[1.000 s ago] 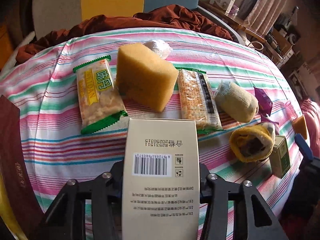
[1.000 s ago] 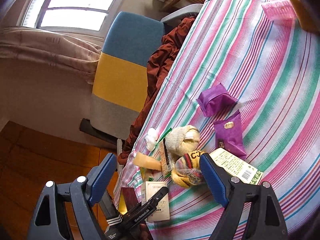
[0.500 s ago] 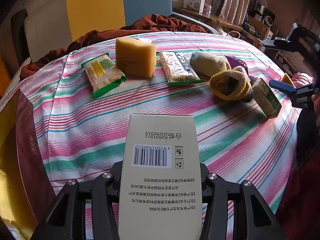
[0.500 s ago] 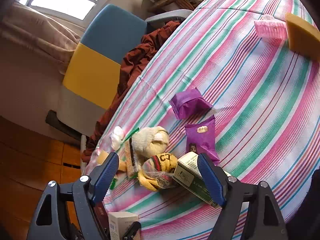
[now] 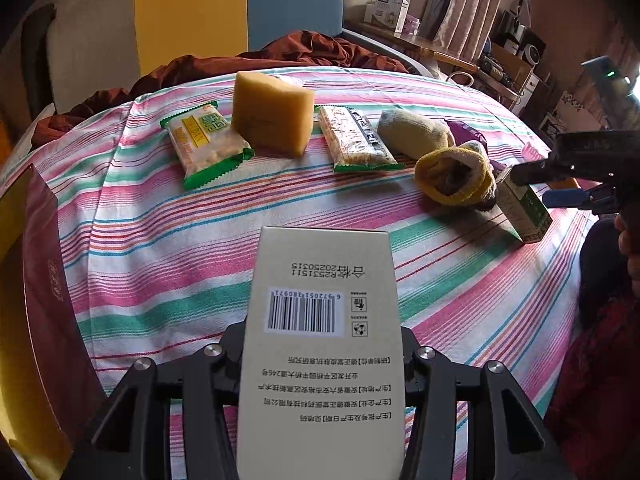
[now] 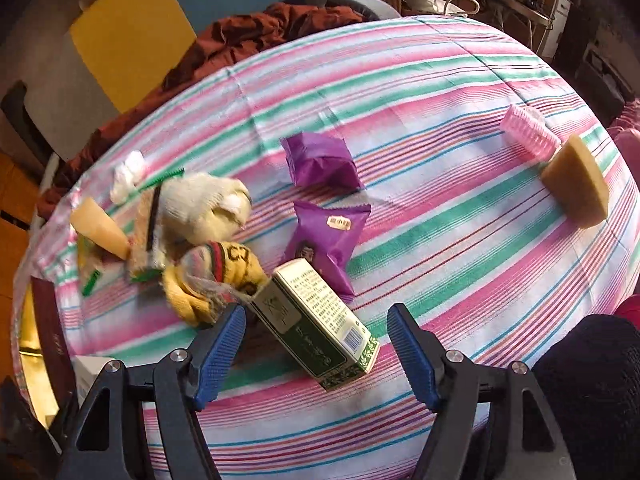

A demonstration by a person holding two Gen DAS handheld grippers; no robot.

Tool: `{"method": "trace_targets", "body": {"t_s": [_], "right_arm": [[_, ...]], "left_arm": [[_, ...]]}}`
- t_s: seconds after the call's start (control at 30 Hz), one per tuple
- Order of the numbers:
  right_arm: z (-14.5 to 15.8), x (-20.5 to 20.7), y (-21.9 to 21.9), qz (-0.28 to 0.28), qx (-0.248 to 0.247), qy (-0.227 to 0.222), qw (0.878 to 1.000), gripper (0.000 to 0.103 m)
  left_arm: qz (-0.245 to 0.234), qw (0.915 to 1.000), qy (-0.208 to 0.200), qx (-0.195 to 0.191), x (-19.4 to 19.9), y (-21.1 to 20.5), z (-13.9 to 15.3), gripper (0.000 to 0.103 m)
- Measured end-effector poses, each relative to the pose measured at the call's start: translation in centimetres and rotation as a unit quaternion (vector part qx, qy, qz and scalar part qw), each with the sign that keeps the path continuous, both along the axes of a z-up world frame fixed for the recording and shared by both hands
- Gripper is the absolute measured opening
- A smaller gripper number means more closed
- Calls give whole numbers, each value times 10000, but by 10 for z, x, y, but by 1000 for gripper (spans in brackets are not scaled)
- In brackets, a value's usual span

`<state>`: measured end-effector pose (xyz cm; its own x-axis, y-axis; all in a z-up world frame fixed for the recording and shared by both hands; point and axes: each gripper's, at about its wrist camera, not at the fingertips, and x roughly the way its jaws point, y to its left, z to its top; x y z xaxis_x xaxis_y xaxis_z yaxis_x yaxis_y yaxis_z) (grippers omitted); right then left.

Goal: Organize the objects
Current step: 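Lift the white box with the left tool while the right tool grasps the green box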

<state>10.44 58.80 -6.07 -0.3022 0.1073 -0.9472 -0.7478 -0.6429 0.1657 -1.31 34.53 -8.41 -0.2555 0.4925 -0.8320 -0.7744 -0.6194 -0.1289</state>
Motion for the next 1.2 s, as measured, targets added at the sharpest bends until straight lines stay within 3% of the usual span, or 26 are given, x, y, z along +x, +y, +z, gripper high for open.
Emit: {"method": "trace_targets", "body": {"t_s": [0.07,0.13,0.2,0.37,0.5,0.77,1.2], "right_arm": [[-10,-7,-3,180,-96,-261,9995,64],[-18,-10,-3,179,-140,-526,9984,42],[-19,-7,-1,96,-221,-441,9987,35],[-1,10,-10,52,-14,-21,10000,34],[6,9,-43,688,-163,393,9967,34],[-14,-37,-100,1659,-347,403,9847,34],[-25,-55,-115,2069,104,162,9782,30]], "left_arm": [[10,10000,20,39,1,-1,0,52],[16,10000,41,53,1,-2,0,52],[14,10000,58,61,1,-2,0,52],[-8,9998,140,134,3,-5,-2,52],[4,9997,180,166,6,-6,-2,52],[22,9996,199,201,11,-13,-2,52],[43,9993,258,264,28,-31,17,50]]}}
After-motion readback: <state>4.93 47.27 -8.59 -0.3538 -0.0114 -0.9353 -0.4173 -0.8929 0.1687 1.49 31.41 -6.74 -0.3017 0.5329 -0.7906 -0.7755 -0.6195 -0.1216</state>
